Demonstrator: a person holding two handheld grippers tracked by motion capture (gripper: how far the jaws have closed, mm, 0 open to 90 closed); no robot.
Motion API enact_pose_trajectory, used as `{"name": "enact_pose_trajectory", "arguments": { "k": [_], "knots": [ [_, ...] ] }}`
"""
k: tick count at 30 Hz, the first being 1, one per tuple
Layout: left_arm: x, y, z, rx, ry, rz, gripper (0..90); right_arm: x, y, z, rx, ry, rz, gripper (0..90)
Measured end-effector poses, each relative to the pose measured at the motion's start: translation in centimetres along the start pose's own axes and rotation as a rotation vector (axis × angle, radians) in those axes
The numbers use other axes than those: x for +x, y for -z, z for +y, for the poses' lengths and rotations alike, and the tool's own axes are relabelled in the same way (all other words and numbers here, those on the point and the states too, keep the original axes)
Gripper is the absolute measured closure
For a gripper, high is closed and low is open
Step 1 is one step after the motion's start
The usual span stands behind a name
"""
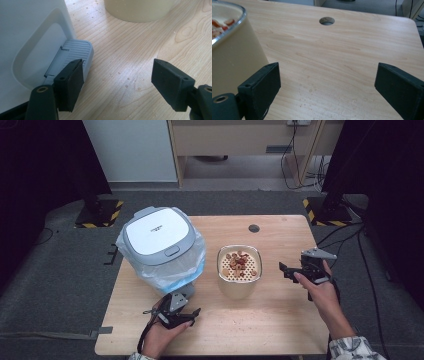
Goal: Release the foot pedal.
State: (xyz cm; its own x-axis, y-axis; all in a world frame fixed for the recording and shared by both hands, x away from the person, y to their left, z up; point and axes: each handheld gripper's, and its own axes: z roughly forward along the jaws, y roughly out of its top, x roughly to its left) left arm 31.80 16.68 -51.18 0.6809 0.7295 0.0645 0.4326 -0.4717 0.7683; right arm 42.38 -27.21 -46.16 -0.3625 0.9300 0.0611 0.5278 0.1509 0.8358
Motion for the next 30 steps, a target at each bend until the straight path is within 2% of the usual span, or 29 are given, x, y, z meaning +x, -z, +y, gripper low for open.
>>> {"name": "enact_pose_trajectory", "arguments": {
  "k": [3, 8, 10, 15, 18, 21, 27, 30],
  "knots": [
    [-0.1, -0.1, 0.0, 0.002, 0.001, -0.008, 24.3, -0.1, -0.3, -0.9, 0.007, -0.022, 0.000, 7.1],
    [-0.2, -0.2, 0.0, 0.007, -0.002, -0.014, 23.6, 0.0, -1.1, -2.2, 0.042, -0.025, 0.000, 6.9],
    [-0.2, -0.2, 0.0, 0.007, -0.002, -0.015, 23.5, 0.2, -1.6, -2.5, 0.075, -0.021, -0.002, 6.4],
    [-0.3, -0.3, 0.0, 0.011, -0.006, -0.021, 23.3, 0.3, -2.7, -3.1, 0.116, -0.016, -0.003, 6.4],
    [-0.3, -0.4, 0.0, 0.012, -0.008, -0.023, 23.2, 0.1, -3.4, -3.3, 0.143, -0.034, 0.010, 5.5],
    [-0.4, -0.4, 0.0, 0.012, -0.007, -0.027, 22.7, -0.3, -4.0, -3.5, 0.153, -0.041, -0.001, 5.9],
    [-0.4, -0.5, 0.0, 0.016, -0.013, -0.029, 22.4, -1.2, -5.2, -3.8, 0.165, -0.087, -0.035, 6.0],
    [-0.5, -0.6, 0.0, 0.013, -0.013, -0.030, 22.1, -1.3, -5.8, -4.0, 0.172, -0.089, -0.047, 6.0]
  ]
}}
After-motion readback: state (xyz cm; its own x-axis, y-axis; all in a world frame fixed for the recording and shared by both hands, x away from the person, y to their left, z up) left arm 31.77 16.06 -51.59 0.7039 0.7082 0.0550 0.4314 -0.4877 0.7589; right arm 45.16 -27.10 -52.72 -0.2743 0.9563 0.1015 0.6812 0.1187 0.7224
